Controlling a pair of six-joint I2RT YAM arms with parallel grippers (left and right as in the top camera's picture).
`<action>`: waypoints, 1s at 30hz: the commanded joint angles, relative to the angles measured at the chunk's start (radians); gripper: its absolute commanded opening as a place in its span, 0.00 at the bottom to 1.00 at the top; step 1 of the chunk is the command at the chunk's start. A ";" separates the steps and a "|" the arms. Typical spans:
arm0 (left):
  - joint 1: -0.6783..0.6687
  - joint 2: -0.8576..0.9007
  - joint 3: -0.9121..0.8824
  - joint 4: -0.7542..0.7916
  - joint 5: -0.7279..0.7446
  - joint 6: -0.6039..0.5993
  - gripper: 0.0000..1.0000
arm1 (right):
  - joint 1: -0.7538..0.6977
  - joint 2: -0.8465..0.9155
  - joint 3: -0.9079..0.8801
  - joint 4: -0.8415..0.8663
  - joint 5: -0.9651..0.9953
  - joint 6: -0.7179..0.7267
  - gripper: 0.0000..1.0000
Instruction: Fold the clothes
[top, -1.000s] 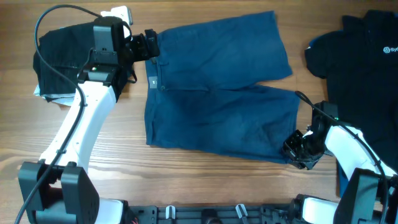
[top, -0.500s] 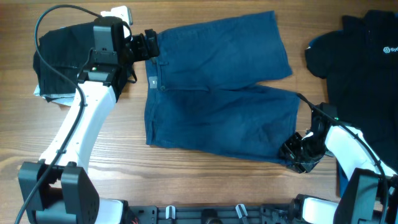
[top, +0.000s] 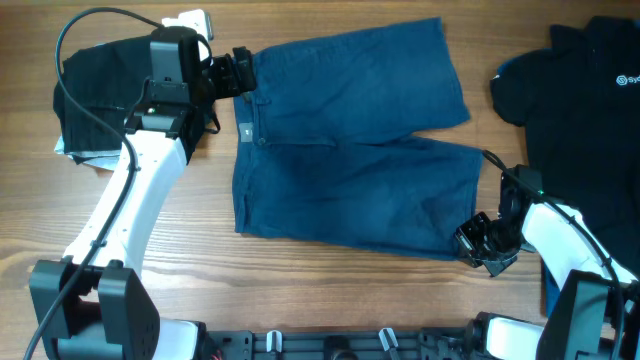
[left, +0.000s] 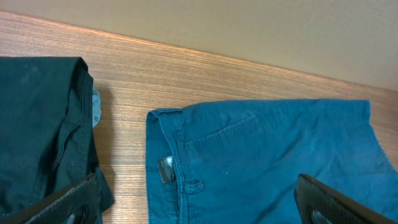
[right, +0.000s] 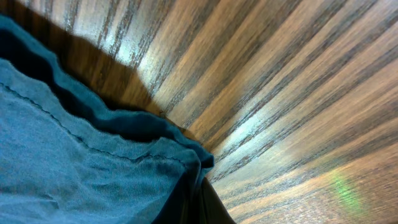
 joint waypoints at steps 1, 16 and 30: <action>0.002 -0.001 0.001 0.002 -0.003 -0.005 1.00 | -0.002 0.006 -0.010 0.013 0.016 0.018 0.04; 0.001 -0.001 0.001 -0.095 0.039 -0.006 1.00 | -0.002 0.006 -0.010 0.012 0.012 0.018 0.04; -0.013 -0.003 -0.127 -0.768 0.138 -0.155 0.74 | -0.002 0.006 -0.010 0.038 0.009 0.018 0.04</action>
